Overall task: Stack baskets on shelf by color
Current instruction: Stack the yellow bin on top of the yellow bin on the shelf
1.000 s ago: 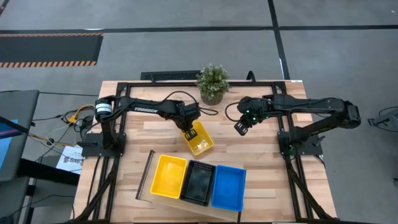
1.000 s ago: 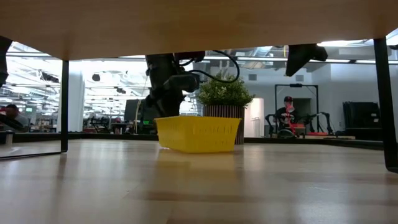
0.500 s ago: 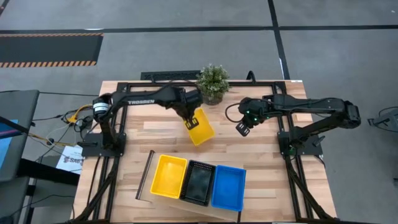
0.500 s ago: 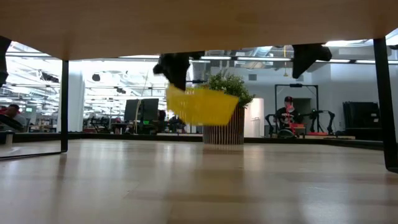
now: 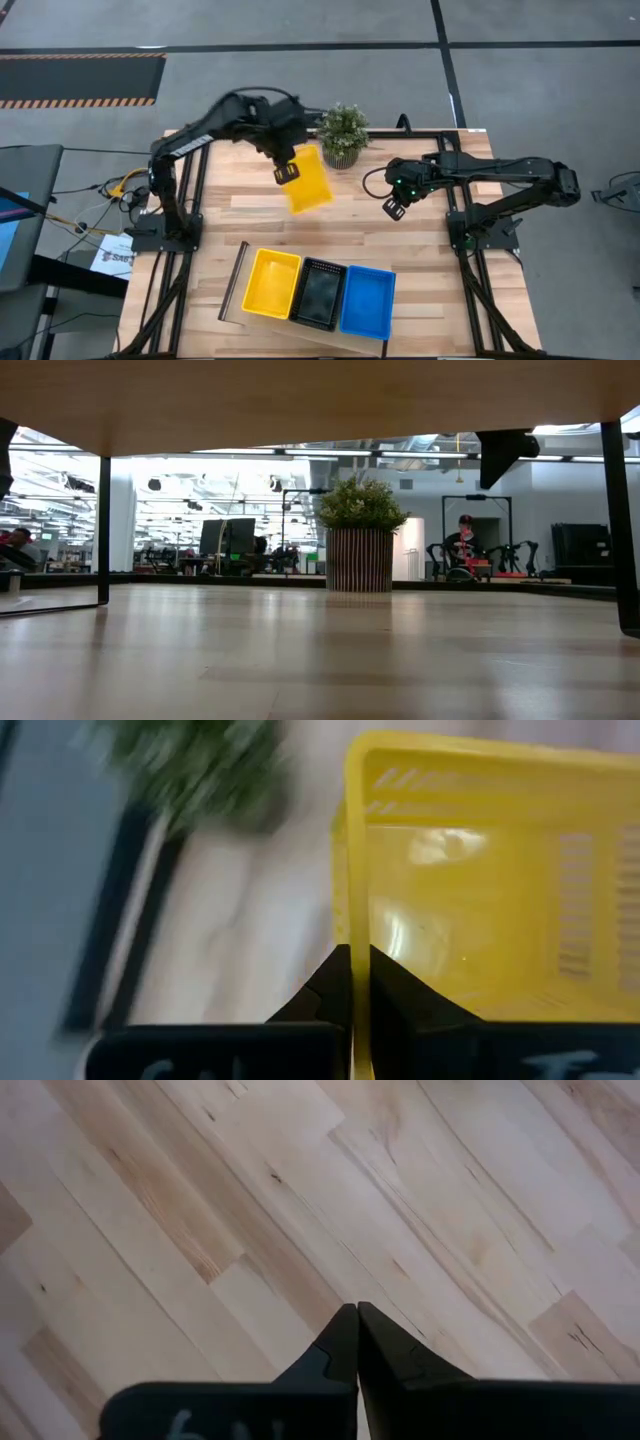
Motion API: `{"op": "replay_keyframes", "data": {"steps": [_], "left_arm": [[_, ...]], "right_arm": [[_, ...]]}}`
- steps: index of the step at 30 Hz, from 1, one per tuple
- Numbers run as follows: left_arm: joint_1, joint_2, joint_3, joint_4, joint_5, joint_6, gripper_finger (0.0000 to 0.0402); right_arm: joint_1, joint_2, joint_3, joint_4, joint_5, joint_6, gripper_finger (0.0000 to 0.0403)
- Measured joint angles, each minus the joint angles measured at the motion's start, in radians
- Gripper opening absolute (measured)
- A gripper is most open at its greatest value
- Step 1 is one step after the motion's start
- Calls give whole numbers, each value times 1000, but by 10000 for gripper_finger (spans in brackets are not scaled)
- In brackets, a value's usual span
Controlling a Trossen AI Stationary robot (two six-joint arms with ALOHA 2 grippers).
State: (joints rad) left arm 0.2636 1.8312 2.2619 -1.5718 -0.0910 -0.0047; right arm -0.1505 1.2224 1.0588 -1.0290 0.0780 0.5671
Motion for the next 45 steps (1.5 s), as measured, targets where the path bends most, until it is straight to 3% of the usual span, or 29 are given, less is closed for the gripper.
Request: {"op": "replay_keyframes", "data": {"steps": [3, 6, 12, 22, 26, 34, 45], "left_arm": [[-19, -36, 89, -1, 172, 63, 0], [-54, -114, 64, 5, 261, 86, 0], [-205, -183, -28, -1, 251, -12, 0], [-479, -174, -217, 1, 210, -87, 0], [-506, -174, -299, 22, 178, -115, 0], [-521, -173, -383, 55, 251, -123, 0], [-541, -169, -382, 92, 316, 79, 0]], "right_arm": [[0, 0, 0, -1, 0, -2, 24], [0, 0, 0, -12, 0, -2, 25], [0, 0, 0, -10, 1, -3, 21], [-2, 0, 0, -9, 1, -19, 26], [-2, 0, 0, -9, 1, -21, 25], [-2, 0, 0, -9, 1, -18, 21], [-2, 0, 0, -10, 1, -18, 20]]}}
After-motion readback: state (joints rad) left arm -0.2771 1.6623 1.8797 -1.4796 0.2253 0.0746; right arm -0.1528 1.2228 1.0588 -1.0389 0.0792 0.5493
